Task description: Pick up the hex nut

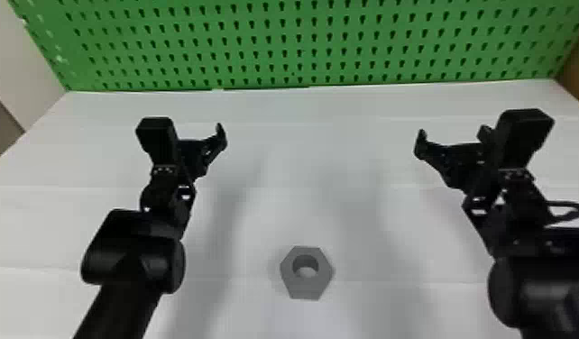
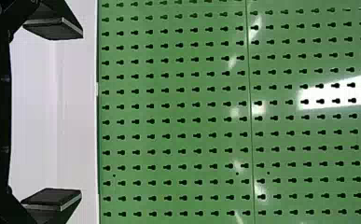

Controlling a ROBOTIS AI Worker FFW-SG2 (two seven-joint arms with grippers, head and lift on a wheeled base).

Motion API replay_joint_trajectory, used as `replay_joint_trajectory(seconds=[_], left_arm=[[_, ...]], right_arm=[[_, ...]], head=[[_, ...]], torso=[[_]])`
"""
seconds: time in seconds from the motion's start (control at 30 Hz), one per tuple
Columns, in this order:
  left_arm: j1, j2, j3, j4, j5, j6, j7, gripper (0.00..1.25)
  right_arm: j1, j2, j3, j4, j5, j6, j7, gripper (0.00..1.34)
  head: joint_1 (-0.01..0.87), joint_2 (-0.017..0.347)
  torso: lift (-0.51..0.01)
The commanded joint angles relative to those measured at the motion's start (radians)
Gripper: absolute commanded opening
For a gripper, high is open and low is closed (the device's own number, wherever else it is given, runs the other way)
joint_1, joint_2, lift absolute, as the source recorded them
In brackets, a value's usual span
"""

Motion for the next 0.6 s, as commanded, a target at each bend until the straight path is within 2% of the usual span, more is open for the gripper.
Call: replay_joint_trajectory(seconds=[0.0,0.3,0.57], left_arm=[[0.000,0.000,0.000,0.000,0.000,0.000,0.000,1.16],[-0.001,0.000,0.000,0.000,0.000,0.000,0.000,1.16],[-0.001,0.000,0.000,0.000,0.000,0.000,0.000,1.16]], right_arm=[[-0.019,0.002,0.028,-0.091,0.009,0.152,0.002,1.23],[-0.091,-0.009,0.059,-0.249,0.024,0.514,0.046,1.23],[-0.165,-0.021,0.076,-0.324,0.012,0.804,0.061,1.23]], head=[[0.785,0.149],[0.785,0.149],[0.785,0.149]], torso=[[-0.086],[-0.086],[-0.086]])
